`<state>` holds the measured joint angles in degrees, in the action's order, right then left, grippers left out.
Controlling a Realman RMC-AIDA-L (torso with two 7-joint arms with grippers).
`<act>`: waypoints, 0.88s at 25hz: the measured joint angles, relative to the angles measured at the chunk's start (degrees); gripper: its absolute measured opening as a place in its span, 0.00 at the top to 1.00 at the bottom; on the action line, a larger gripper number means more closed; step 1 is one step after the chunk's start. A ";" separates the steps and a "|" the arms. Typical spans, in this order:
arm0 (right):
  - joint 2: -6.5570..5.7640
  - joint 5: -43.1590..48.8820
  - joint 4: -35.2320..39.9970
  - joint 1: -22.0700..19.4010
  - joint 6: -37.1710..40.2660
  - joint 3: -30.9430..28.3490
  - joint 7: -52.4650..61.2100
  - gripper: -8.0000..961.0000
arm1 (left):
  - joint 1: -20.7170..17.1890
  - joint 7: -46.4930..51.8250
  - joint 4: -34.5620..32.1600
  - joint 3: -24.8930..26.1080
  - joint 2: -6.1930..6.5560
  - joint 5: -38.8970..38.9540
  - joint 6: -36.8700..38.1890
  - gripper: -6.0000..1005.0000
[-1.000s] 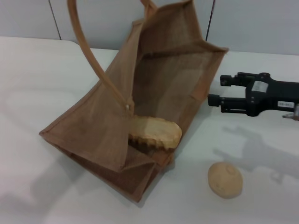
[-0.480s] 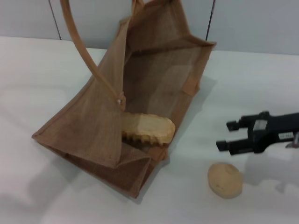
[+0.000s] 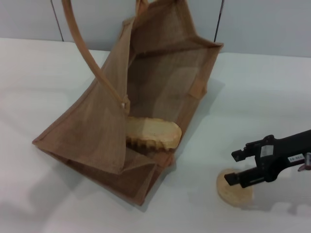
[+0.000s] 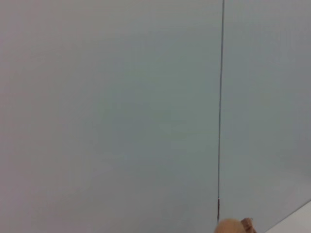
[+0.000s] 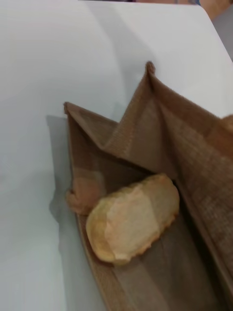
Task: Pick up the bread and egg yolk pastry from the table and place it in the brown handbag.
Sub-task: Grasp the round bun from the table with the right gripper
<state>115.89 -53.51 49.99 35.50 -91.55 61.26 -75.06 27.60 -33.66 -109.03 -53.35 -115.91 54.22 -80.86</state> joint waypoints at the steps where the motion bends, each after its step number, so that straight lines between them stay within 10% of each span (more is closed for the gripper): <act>1: 0.00 0.24 -0.03 0.01 -0.08 0.28 0.03 0.19 | 0.00 0.00 0.01 0.00 0.02 0.01 0.00 0.88; 22: -0.13 2.91 -7.30 2.40 3.94 0.88 -0.48 0.21 | 1.39 -0.70 3.00 -0.36 -0.11 0.11 -0.01 0.88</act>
<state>115.76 -50.60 42.69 37.91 -87.61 62.13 -75.54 28.99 -34.36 -106.03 -53.70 -116.02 54.33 -80.87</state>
